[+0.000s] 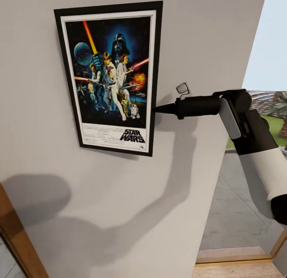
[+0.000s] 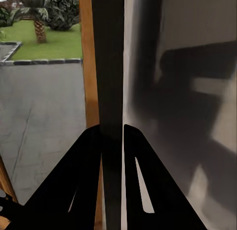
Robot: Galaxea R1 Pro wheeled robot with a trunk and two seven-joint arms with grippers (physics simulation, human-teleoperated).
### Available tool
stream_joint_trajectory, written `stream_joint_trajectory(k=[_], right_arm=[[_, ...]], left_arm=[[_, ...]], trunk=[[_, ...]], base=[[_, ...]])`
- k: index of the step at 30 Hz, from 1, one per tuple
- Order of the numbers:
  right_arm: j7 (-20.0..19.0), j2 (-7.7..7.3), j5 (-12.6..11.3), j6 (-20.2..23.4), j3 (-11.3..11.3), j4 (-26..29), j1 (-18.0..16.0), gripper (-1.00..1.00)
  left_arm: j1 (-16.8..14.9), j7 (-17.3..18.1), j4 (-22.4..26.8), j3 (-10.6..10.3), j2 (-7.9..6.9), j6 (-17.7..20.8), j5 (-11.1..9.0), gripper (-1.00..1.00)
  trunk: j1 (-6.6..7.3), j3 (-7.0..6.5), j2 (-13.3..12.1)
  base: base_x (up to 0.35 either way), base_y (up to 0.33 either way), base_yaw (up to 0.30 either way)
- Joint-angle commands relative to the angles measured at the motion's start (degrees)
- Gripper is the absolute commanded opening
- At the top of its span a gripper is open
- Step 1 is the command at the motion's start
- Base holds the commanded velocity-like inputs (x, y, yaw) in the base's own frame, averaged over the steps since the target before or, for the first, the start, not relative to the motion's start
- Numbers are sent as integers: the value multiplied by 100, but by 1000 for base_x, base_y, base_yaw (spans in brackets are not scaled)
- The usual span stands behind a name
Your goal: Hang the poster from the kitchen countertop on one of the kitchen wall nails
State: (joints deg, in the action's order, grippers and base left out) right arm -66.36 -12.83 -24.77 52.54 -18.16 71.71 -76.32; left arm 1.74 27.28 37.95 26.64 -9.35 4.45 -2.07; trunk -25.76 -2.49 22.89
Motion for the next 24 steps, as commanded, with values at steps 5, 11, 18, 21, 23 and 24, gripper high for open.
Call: stream_joint_trajectory(k=[5,11,18,21,23,24], right_arm=[[-9,-17,-28,25,-15,108,60,-100],[-10,-17,-26,-173,-12,124,395,-100],[-13,-20,-22,-189,-12,147,506,-100],[-13,-18,-20,-191,-12,236,555,-100],[-15,-19,-19,-191,-13,271,567,-100],[-15,-19,-19,-191,-13,279,568,-100]], left_arm=[[2,32,11,17,2,47,-22,100],[2,32,11,17,3,47,-22,100],[2,32,11,17,3,47,-22,100],[2,32,11,17,0,47,-22,100],[2,32,11,17,-3,47,-22,100],[2,32,11,17,-2,47,-22,100]], trunk=[[-2,1,3],[-2,1,3],[-2,1,3],[-2,1,3],[-2,1,3],[-2,1,3]], base=[[0,0,0],[0,0,0],[0,0,0],[0,0,0],[0,0,0],[0,0,0]])
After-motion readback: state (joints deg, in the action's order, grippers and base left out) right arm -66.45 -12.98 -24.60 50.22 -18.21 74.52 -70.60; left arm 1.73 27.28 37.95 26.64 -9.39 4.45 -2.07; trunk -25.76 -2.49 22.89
